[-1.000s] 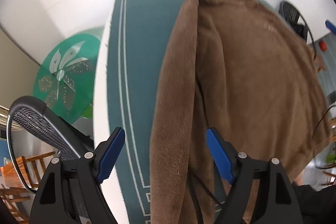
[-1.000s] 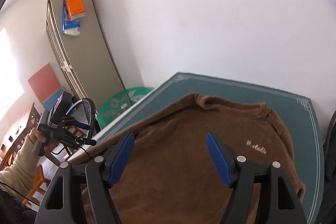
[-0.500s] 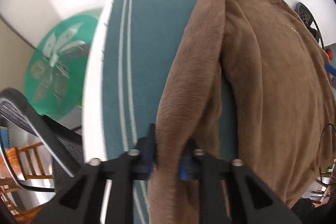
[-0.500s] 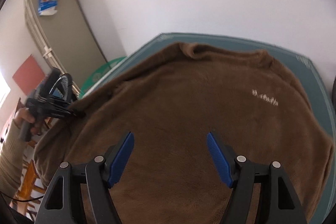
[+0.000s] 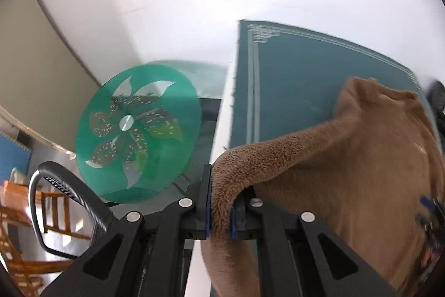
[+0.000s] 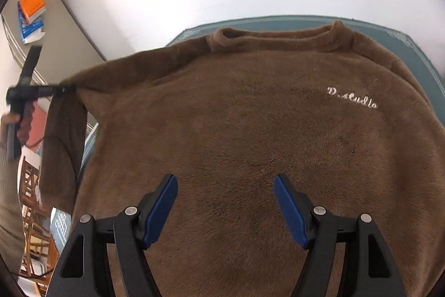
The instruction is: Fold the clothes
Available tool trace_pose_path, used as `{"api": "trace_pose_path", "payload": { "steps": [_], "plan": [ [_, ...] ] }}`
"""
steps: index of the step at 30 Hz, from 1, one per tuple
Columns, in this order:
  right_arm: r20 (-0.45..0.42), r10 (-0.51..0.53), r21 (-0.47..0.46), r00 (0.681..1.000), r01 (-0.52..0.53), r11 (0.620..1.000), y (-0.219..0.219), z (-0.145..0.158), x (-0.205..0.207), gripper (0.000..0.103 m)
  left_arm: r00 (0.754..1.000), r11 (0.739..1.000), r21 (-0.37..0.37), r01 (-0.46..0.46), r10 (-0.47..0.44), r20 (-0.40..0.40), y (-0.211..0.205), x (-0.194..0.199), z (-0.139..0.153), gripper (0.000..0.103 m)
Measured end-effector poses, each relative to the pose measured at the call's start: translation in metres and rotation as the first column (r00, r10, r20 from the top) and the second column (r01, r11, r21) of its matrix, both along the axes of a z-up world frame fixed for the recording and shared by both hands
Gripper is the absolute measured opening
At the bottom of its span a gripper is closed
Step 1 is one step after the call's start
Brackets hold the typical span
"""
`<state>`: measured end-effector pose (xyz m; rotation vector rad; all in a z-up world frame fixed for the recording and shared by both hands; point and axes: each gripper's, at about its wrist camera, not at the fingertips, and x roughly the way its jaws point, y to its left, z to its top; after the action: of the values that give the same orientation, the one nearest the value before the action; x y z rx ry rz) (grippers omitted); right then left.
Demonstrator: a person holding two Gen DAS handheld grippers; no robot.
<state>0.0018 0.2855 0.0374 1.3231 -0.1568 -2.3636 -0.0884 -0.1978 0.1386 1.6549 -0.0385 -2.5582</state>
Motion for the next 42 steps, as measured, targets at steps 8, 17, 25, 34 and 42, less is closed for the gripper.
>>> {"api": "trace_pose_path", "payload": {
  "steps": [8,17,25,34,42],
  "plan": [
    [0.069,-0.021,-0.010,0.997,0.022,1.000,0.013,-0.016,-0.006,0.074,0.988,0.984,-0.160,-0.082,0.101,0.118,-0.006,-0.027,-0.062,0.017],
    [-0.035,-0.042,0.137,0.999,0.047,0.990,0.021,0.028,-0.038,0.074,0.985,0.980,-0.101,-0.170,0.166,-0.045,-0.003,-0.007,-0.019,0.045],
    [-0.031,-0.144,0.193,0.989,0.147,0.970,0.027,0.017,-0.106,0.074,0.977,0.977,-0.203,-0.066,0.022,-0.214,0.081,-0.004,0.015,0.054],
    [0.006,-0.146,0.193,0.989,0.142,0.971,0.027,-0.007,-0.115,0.074,0.978,0.988,-0.118,0.096,-0.116,-0.171,0.142,-0.014,0.001,0.064],
    [-0.089,-0.132,0.251,0.987,0.151,0.956,0.024,0.001,-0.124,0.074,0.960,0.961,-0.070,0.266,-0.271,-0.068,0.225,-0.040,-0.047,0.064]
  ]
}}
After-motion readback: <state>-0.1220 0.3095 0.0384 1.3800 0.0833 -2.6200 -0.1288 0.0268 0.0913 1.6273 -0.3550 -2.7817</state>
